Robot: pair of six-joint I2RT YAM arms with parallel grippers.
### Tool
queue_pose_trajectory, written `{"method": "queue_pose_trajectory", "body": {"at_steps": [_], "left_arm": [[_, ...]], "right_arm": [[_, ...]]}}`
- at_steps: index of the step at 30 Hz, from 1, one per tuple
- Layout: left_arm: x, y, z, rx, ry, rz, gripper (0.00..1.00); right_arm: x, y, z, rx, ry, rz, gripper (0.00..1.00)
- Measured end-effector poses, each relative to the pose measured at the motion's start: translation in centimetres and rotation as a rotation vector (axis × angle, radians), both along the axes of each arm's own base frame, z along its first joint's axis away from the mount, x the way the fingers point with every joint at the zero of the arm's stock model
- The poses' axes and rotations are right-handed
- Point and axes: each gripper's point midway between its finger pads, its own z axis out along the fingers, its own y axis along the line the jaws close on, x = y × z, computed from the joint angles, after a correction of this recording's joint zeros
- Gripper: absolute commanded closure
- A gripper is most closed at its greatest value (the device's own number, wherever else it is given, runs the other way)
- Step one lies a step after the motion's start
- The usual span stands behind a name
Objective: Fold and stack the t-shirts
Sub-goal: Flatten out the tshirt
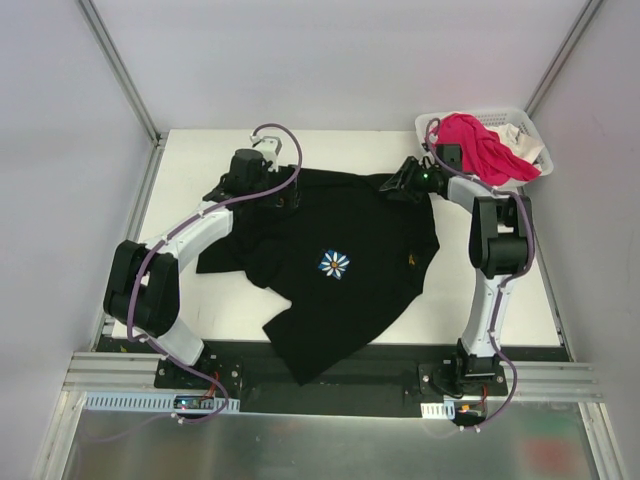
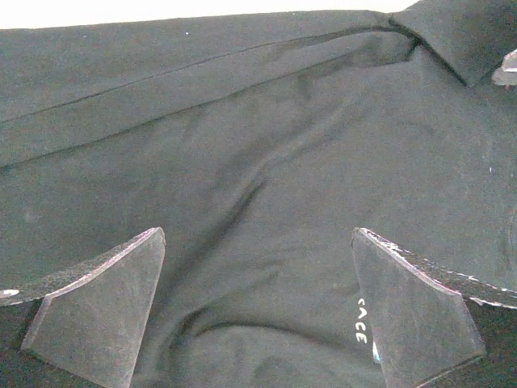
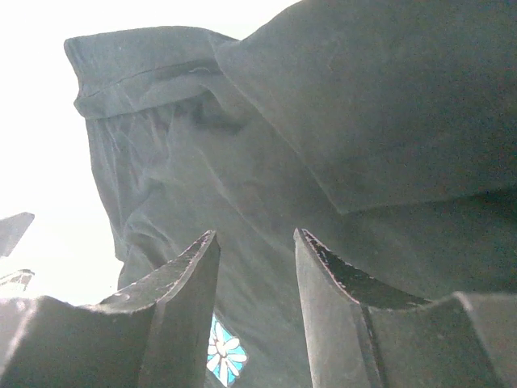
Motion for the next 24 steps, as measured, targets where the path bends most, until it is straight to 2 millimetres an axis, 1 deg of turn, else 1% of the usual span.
{"method": "queue_pose_trajectory", "body": {"at_steps": [2, 8, 12, 14, 16, 18, 21, 24], "left_arm": [[-0.1, -0.2, 0.0, -0.004, 0.002, -0.010, 0.01], [-0.1, -0.2, 0.1, -0.005, 0.000, -0.010, 0.01], [-0.5, -0.1, 1.0, -0.016, -0.030, -0.013, 0.01], [-0.7, -0.1, 1.7, -0.023, -0.045, -0.019, 0.01], [-0.9, -0.2, 2.3, -0.033, -0.059, -0.027, 0.01], [-1.1, -0.4, 2.7, -0.042, -0.065, -0.037, 0.01], [-1.5, -0.4, 2.7, -0.044, -0.061, -0.044, 0.01], [-2.4, -0.3, 2.0, -0.041, -0.035, -0.061, 0.01]], "right_arm": [[0.6, 0.5, 0.0, -0.002, 0.000, 0.010, 0.55], [1.5, 1.7, -0.3, -0.024, 0.013, 0.043, 0.55], [0.9, 2.3, -0.7, -0.043, 0.016, 0.067, 0.55], [-0.4, 2.5, -1.3, -0.062, 0.032, 0.078, 0.55], [-2.5, 2.7, -1.8, -0.078, 0.056, 0.090, 0.55], [-5.3, 3.0, -2.0, -0.096, 0.083, 0.107, 0.55], [-9.0, 3.6, -1.3, -0.115, 0.087, 0.136, 0.55], [-11.8, 4.4, -0.3, -0.121, 0.063, 0.163, 0.55]]}}
